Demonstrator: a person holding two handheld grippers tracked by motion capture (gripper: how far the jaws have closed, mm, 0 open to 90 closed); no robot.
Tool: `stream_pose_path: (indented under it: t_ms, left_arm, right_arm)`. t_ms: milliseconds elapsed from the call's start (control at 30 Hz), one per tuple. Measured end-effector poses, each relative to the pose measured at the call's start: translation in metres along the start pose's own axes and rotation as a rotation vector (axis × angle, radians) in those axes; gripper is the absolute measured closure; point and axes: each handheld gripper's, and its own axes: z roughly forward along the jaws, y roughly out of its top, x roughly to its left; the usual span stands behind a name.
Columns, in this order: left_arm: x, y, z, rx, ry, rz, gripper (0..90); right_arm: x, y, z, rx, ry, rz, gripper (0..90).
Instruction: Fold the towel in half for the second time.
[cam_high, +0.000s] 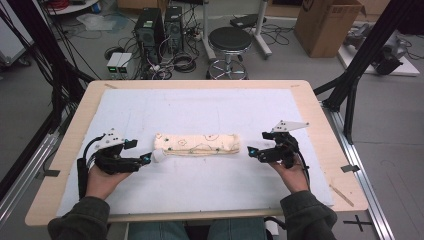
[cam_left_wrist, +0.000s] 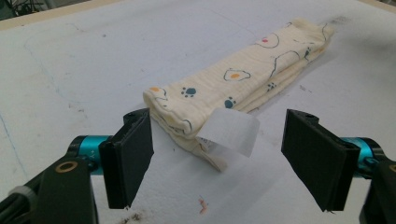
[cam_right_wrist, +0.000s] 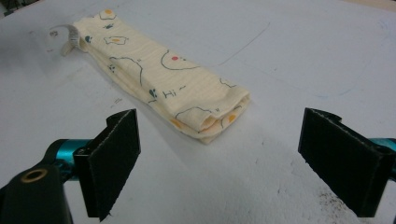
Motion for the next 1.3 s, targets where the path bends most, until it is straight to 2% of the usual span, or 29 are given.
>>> stream_pose_path:
  t_ms: [533, 967, 1300]
  left_arm:
    - [-0.009, -0.012, -0.007, 0.006, -0.001, 0.011, 23.5]
    - [-0.014, -0.024, -0.015, 0.006, 0.002, 0.007, 23.1]
    - [-0.019, -0.032, -0.023, 0.006, 0.015, 0.031, 23.0]
  right_arm:
    - [-0.001, -0.019, -0.018, -0.026, -0.005, 0.018, 11.9]
    - [0.002, -0.037, -0.03, -0.02, -0.014, 0.023, 11.9]
    - [0.003, -0.049, -0.038, -0.032, -0.013, 0.037, 11.9]
